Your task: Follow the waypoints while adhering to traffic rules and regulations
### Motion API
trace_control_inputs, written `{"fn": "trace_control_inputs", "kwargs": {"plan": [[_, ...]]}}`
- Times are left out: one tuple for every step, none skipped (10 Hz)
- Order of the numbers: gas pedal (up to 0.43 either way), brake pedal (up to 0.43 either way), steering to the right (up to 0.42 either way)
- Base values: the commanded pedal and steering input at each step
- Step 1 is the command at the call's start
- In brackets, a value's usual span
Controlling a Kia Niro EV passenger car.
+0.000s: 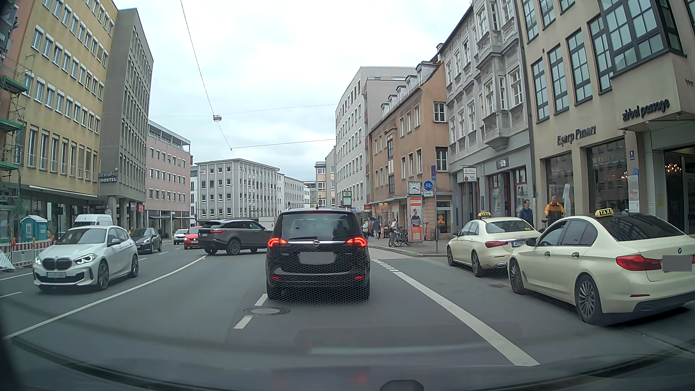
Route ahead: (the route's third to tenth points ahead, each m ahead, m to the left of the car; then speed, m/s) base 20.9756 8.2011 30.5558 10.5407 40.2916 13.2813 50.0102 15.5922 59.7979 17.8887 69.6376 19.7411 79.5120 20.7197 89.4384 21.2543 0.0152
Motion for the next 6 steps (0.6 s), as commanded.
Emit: {"fn": "trace_control_inputs", "kwargs": {"plan": [[0.000, 0.140, -0.024], [0.000, 0.140, -0.024], [0.000, 0.140, -0.024], [0.000, 0.140, -0.024], [0.000, 0.140, -0.024], [0.000, 0.140, -0.024]]}}
